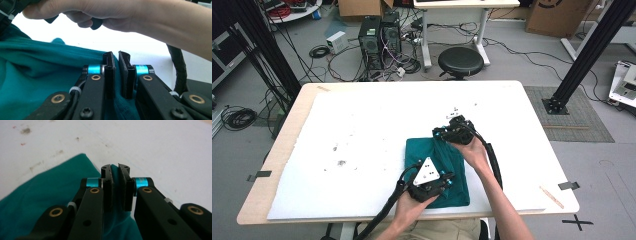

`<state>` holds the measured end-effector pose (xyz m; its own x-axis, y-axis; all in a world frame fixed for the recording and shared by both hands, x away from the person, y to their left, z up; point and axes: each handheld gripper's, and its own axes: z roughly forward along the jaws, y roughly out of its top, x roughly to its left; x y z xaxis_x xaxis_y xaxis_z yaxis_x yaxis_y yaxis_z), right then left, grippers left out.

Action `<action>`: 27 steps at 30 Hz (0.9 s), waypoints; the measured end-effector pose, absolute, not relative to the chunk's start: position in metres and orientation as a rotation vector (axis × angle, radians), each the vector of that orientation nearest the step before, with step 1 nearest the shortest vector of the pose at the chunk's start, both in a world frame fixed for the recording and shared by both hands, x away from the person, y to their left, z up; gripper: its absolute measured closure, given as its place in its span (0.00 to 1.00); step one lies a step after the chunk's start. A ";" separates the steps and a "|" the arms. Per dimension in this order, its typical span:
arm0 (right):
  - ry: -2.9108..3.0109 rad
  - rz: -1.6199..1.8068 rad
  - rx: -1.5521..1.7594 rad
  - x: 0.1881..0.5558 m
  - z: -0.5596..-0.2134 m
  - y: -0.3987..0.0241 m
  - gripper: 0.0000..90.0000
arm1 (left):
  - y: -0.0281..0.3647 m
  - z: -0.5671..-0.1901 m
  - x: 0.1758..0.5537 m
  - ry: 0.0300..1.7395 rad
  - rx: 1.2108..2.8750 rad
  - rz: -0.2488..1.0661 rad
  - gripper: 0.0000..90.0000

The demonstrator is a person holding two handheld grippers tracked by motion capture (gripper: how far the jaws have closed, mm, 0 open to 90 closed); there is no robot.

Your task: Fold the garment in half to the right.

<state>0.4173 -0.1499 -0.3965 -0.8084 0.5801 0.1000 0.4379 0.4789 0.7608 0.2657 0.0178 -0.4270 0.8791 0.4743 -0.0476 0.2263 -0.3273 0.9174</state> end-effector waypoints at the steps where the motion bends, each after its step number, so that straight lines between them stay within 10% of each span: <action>1: 2.551 1.231 0.897 0.418 -0.399 -0.153 0.94 | 0.016 -0.428 0.267 0.520 1.919 0.261 0.93; 15: 2.534 1.200 0.986 0.416 -0.418 -0.174 0.91 | -0.004 -0.435 0.270 0.505 1.989 0.243 0.93; 27: 2.374 1.179 1.170 0.404 -0.411 -0.197 0.61 | 0.033 -0.411 0.271 0.446 1.882 0.165 0.69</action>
